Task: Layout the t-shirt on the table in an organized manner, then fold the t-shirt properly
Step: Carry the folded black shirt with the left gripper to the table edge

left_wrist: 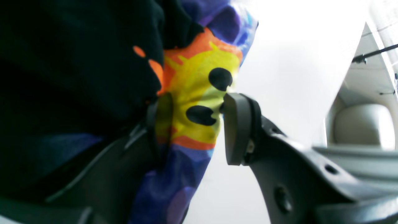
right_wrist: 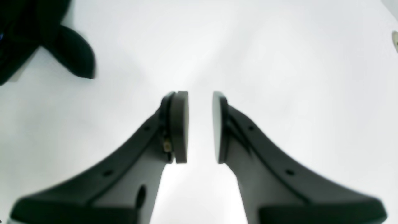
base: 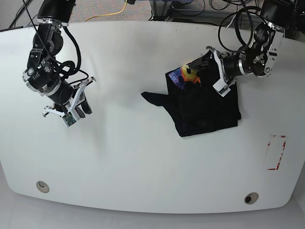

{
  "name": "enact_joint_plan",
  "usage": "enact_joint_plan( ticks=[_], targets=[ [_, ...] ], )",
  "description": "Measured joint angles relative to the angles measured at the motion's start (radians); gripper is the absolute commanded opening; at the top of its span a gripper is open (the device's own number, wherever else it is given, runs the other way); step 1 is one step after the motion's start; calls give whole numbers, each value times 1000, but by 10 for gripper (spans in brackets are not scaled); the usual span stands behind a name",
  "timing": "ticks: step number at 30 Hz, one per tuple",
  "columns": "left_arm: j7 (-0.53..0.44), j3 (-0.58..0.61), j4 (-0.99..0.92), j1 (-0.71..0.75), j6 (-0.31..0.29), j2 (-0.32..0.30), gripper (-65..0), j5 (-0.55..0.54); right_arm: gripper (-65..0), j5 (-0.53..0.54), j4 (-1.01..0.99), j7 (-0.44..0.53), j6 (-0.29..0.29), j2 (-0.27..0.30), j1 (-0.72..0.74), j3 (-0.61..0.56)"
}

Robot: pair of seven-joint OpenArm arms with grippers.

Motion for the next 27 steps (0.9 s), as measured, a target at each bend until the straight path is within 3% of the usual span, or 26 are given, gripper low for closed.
enact_joint_plan(
  ticks=[5, 8, 12, 15, 19, 22, 23, 26, 27],
  targets=[
    [33, 1, 95, 40, 19, -61, -399, 13, -520, -3, 0, -1, -1, 5, 0, 2],
    [124, -7, 188, 55, 30, -95, -399, 50, -520, -3, 0, -1, -1, 3, 1, 1],
    [186, -90, 326, 61, 23, -99, -399, 55, -520, -2, 1, -1, 0, 2, 2, 0],
    [200, -162, 385, 33, 26, -43, -399, 49, -520, -3, 5, -1, -1, 1, 2, 0],
    [227, -212, 377, -27, 45, 101, -399, 64, -520, -5, 6, -1, -1, 3, 2, 1],
    [233, -224, 334, -64, 103, 193, -399, 69, -520, -3, 6, -1, 0, 2, 2, 0],
    [232, -225, 308, -72, 162, 210, -399, 93, -520, -2, 7, -1, -1, 2, 2, 0],
    [223, -230, 242, -95, 244, 276, -399, 170, -520, -6, 7, -1, -1, 3, 2, 1],
    [205, -232, 218, -97, 241, 291, -399, 184, -520, -7, 6, -2, -1, 3, 3, 2]
  ],
)
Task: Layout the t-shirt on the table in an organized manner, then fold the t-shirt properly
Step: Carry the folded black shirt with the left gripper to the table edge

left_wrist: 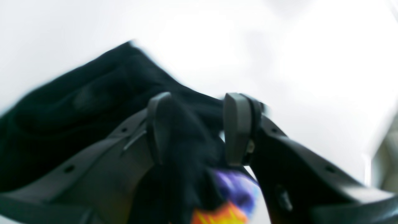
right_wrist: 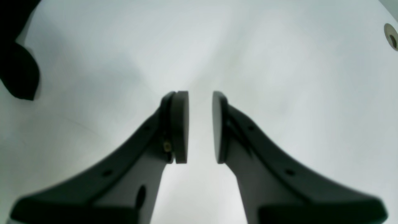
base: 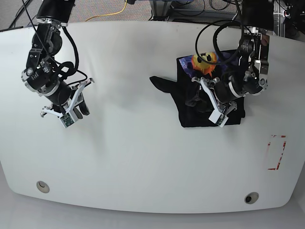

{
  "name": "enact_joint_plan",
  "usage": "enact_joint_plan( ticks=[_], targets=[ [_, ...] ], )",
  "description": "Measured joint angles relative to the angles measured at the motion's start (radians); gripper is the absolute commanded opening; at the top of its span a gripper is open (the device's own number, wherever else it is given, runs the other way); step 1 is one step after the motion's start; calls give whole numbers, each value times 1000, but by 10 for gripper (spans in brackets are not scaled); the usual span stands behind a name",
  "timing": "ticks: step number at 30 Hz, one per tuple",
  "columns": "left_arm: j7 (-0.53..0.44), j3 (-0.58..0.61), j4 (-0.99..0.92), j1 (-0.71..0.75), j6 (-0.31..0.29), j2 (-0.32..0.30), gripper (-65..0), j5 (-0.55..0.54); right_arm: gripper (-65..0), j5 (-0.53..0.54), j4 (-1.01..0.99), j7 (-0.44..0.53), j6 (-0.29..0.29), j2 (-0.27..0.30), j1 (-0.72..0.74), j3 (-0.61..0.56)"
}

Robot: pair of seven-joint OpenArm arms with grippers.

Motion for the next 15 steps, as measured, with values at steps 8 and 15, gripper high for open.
enact_joint_plan(
  ticks=[8, 15],
  targets=[
    [-148, -1, -121, 29, 61, 124, -399, 179, -520, 5, 0, 2, 0, -3, 0, -2],
    [-218, -10, -182, 48, 89, 149, -399, 267, -520, 1, 0, 1, 0, -1, 3, -2]
  ],
)
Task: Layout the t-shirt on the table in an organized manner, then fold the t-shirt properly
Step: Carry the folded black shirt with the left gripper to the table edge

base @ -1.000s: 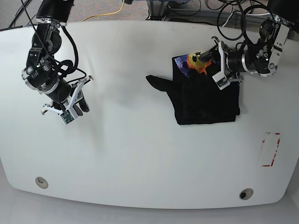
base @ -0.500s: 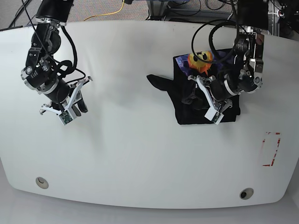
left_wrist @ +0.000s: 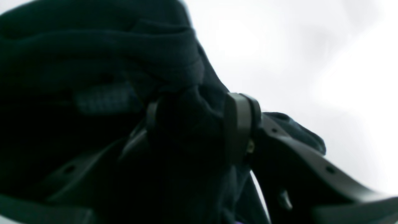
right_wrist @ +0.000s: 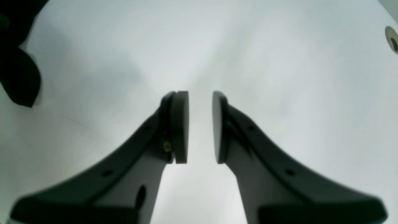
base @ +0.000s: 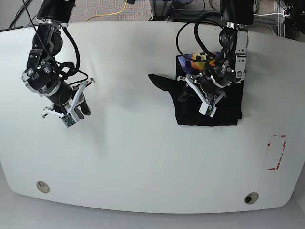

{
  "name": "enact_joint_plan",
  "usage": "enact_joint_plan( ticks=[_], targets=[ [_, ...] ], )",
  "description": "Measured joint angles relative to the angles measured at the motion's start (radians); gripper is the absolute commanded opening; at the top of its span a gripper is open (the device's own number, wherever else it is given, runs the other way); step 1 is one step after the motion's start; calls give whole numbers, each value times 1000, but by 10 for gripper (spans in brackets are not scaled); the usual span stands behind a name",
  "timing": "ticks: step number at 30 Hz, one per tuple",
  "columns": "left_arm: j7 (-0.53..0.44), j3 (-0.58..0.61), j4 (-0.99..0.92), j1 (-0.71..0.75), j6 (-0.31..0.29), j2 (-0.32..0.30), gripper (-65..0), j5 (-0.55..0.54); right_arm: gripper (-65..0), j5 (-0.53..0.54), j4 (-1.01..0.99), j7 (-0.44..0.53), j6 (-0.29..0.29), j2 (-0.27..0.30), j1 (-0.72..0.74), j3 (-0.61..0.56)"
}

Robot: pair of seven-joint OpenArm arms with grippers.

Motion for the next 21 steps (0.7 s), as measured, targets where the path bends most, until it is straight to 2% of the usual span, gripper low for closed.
enact_joint_plan(
  ticks=[4, 9, 14, 21],
  targets=[
    [-19, -32, -8, 21, -23, -49, -399, -14, -522, 3, 0, 0, 0, 0, 1, 0],
    [-41, -49, -8, 41, -104, -174, -399, -26, -523, -2, 0, 0, 0, 3, 0, 2],
    [-42, -63, -10, 59, -152, -291, -399, -20, -522, 3, 1, 0, 0, -2, -2, 0],
    [-40, -164, -81, 58, -264, -383, -399, -22, -522, 0, 1, 0, 0, 0, -3, 1]
  ],
)
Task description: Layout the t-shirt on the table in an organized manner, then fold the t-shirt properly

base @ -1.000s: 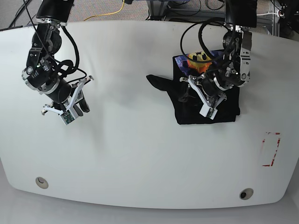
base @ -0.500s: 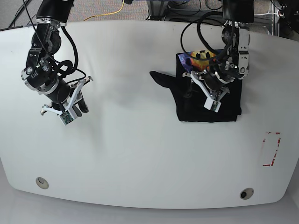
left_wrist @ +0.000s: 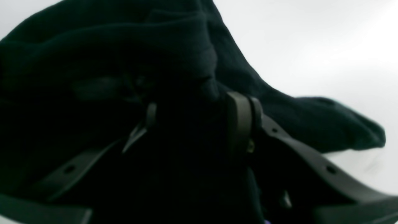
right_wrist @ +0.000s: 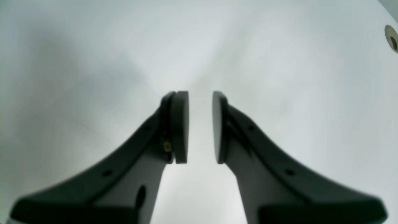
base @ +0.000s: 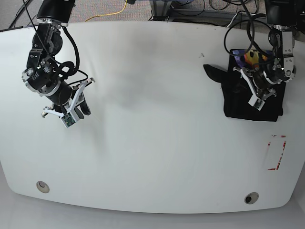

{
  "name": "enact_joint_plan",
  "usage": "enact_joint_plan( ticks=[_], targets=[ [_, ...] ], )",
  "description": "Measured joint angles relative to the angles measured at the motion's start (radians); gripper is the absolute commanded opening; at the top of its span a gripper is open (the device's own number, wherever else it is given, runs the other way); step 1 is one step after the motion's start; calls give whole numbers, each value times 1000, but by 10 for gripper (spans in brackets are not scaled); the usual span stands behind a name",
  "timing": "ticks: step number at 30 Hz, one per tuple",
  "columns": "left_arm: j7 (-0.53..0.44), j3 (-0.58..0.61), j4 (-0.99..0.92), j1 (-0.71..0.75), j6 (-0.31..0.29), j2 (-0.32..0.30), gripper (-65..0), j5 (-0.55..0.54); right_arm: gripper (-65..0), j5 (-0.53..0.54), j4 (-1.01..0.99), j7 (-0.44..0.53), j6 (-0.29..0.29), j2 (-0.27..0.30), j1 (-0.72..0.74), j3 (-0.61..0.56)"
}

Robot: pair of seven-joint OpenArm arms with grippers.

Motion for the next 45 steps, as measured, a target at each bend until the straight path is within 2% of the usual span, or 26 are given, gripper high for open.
enact_joint_plan(
  ticks=[3, 8, 13, 17, 31, 36, 45],
  targets=[
    [11, -40, -37, 1, -39, -47, -399, 6, -522, 0, 0, 0, 0, 0, 0, -1],
    [23, -79, -92, 2, -72, -109, -399, 19, -522, 0, 0, 0, 0, 0, 0, -1],
    [-18, -113, -184, -3, -107, -150, -399, -1, -523, -1, 0, 0, 0, 3, 0, 0],
    [-47, -114, -222, -3, -106, -180, -399, 1, -525, 0, 0, 0, 0, 3, 0, 0],
    [-53, -103, -328, -91, -102, -242, -399, 45, -522, 0, 0, 0, 0, 2, 0, 0],
    [-26, -103, -331, -124, -90, -252, -399, 74, -522, 0, 0, 0, 0, 3, 0, -1],
    [13, -106, -120, -147, -92, -241, -399, 62, -522, -4, 0, 4, 0, 2, 6, -1]
  ],
)
